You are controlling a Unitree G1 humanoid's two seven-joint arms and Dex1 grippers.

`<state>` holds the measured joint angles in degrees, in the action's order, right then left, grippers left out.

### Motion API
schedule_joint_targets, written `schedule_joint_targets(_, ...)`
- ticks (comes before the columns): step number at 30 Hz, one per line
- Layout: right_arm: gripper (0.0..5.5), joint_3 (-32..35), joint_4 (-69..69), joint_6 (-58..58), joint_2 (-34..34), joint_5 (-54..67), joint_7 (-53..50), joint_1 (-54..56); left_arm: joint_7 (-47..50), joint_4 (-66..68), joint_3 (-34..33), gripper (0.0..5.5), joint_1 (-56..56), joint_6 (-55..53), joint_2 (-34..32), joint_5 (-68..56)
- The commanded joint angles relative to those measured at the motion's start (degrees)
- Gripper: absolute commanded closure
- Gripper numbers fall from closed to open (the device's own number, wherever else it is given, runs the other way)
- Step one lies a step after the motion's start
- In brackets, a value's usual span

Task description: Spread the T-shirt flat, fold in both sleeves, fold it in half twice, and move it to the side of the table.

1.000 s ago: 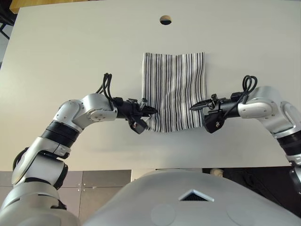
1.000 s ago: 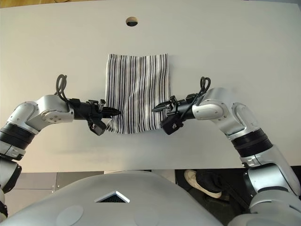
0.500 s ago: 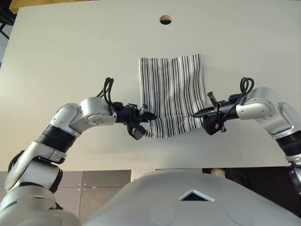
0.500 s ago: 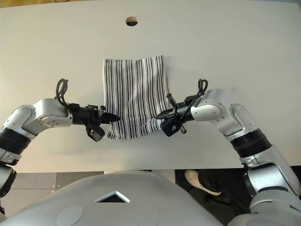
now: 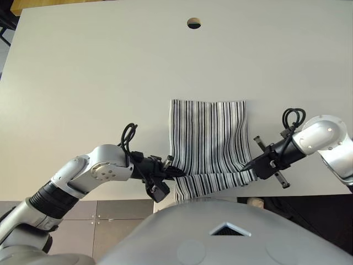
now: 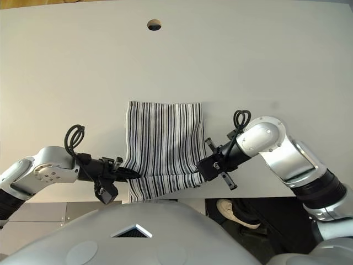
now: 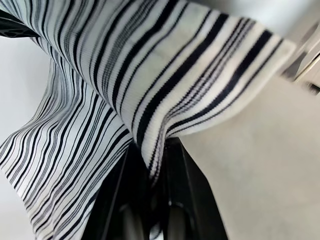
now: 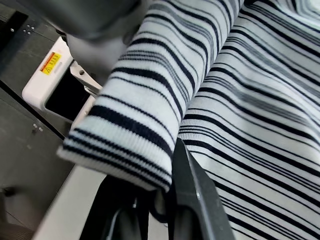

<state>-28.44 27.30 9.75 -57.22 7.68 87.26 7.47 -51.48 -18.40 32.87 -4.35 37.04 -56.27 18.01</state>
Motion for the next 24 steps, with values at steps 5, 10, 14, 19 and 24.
schedule_joint_targets(5, 5.26, 2.95, -6.8, 10.4, 4.19, 4.12, -2.65, 6.8, -3.53, -2.26, -2.48, 5.4, 0.46, -12.37, 3.56, -16.65)
schedule_joint_targets(10, 5.26, 4.07, -19.37, 16.44, 9.14, 5.37, -2.75, 16.03, -6.53, 2.19, -7.02, 5.4, 5.5, -25.63, 8.56, -31.5)
schedule_joint_targets(14, 5.26, 4.2, -31.26, 18.91, 12.51, 5.34, -2.25, 22.38, -8.25, 7.92, -8.47, 5.4, 9.81, -29.57, 12.21, -33.19)
schedule_joint_targets(19, 5.26, 3.9, -44.0, 20.18, 16.0, 4.15, -1.88, 27.9, -10.38, 13.55, -7.95, 5.4, 11.14, -33.61, 16.03, -33.12)
schedule_joint_targets(24, 5.26, 4.52, -54.42, 24.57, 21.3, 4.33, -1.89, 34.33, -9.47, 24.76, -11.67, 5.4, 13.84, -41.08, 20.87, -35.48)
